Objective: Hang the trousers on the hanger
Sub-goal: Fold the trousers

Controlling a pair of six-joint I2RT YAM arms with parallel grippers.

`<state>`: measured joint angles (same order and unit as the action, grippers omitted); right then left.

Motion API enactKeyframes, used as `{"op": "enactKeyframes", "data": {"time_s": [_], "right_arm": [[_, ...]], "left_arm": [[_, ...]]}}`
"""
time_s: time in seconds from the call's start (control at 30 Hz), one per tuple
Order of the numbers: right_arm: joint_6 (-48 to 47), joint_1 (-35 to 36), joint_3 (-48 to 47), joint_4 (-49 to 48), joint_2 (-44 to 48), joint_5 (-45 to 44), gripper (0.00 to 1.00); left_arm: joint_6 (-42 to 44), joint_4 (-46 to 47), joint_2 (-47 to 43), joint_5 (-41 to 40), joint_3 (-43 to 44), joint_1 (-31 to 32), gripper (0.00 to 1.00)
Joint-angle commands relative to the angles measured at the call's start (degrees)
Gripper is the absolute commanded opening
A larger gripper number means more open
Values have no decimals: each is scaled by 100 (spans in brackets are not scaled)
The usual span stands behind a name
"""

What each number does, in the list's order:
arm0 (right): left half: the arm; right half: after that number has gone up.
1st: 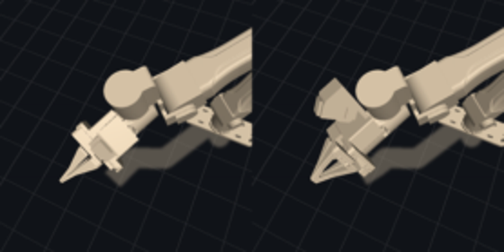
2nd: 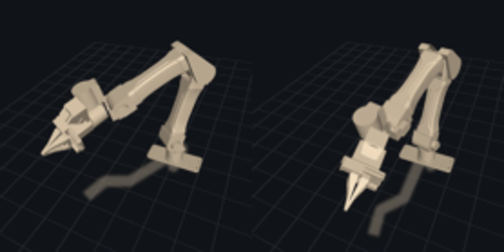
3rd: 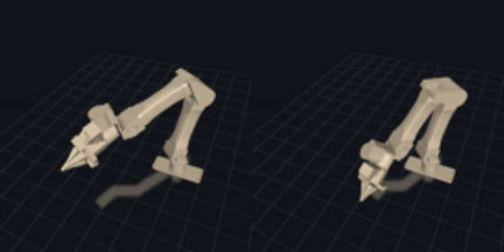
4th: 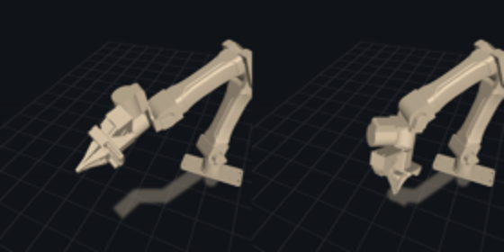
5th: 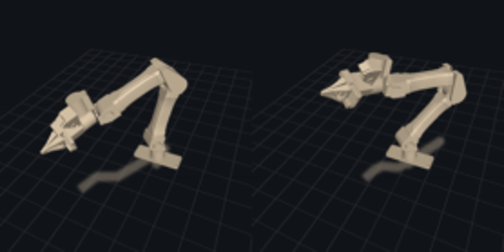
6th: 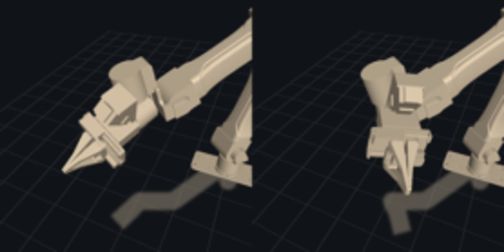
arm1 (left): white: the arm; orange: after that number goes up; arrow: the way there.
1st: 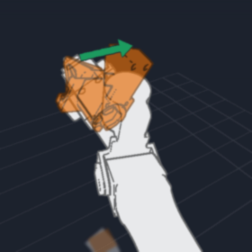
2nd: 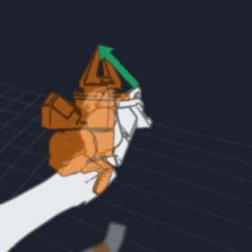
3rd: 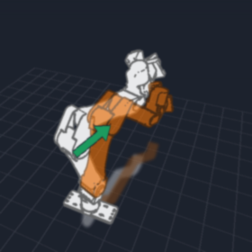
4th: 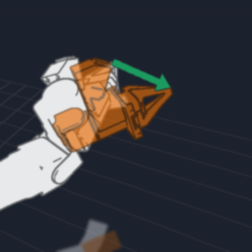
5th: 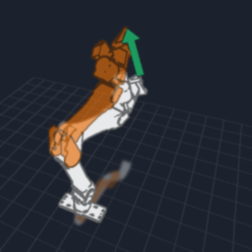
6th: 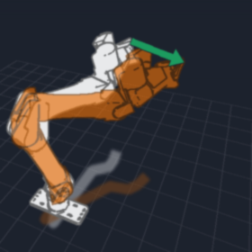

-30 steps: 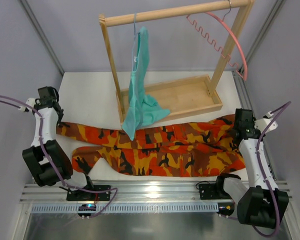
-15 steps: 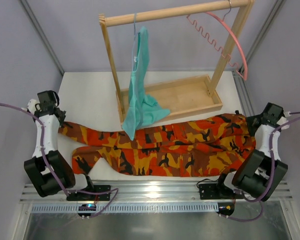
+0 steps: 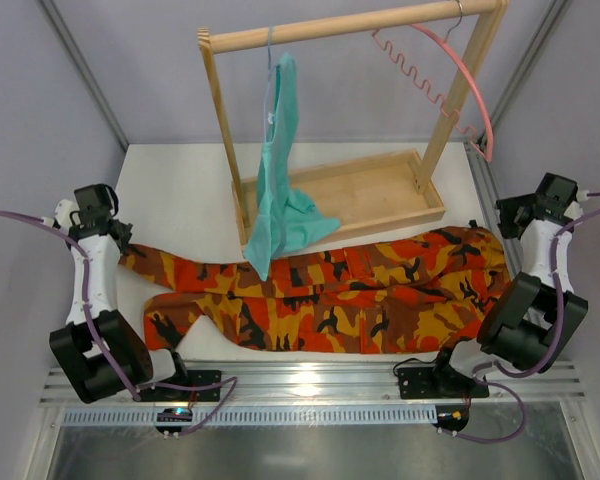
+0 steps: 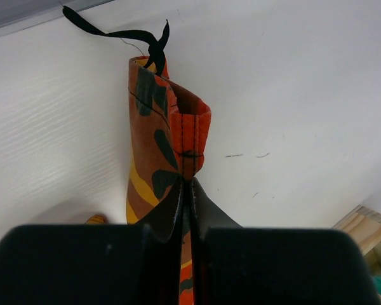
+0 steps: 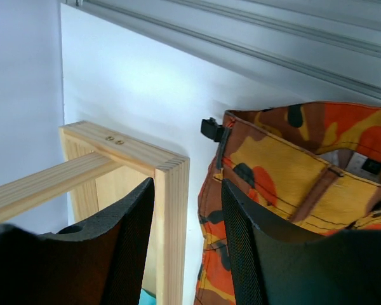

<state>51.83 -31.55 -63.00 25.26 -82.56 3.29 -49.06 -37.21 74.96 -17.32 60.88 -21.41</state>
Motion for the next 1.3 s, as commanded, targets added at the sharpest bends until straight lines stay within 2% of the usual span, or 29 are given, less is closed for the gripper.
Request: {"op": "enactKeyframes", "data": {"time_s": [0.0, 0.2, 0.3, 0.4, 0.47, 0.53, 0.63, 0.87, 1.1, 1.27], "right_arm": [[143, 166, -222, -55, -111, 67, 50], [327, 246, 77, -328, -593, -153, 50], [371, 360, 210, -828, -997, -214, 50], [354, 474, -325, -444, -1551, -276, 53], [310, 579, -641, -57, -1719, -635, 57], [327, 746, -739, 172, -1824, -977, 60], [398, 764, -810, 251, -2079, -970, 64], [161, 782, -2100, 1402, -2817, -1269, 65], [213, 843, -2295, 1789, -3291, -1340, 65], [161, 1010, -2919, 2387, -3836, -1568, 65]], "left_arm": [[2, 162, -210, 62, -6, -4, 1], [1, 170, -254, 176, -50, -4, 1], [37, 144, -324, 133, -50, -4, 0], [-7, 214, -385, 316, -111, 14, 0], [-60, 276, -429, 449, -147, 31, 1], [-34, 276, -429, 423, -164, 75, 1], [1, 214, -429, 256, -217, 75, 0], [-95, 381, -333, 396, -156, 93, 0], [-113, 504, -245, 466, -33, 137, 0], [-60, 583, -262, 361, -138, 234, 0]]}}
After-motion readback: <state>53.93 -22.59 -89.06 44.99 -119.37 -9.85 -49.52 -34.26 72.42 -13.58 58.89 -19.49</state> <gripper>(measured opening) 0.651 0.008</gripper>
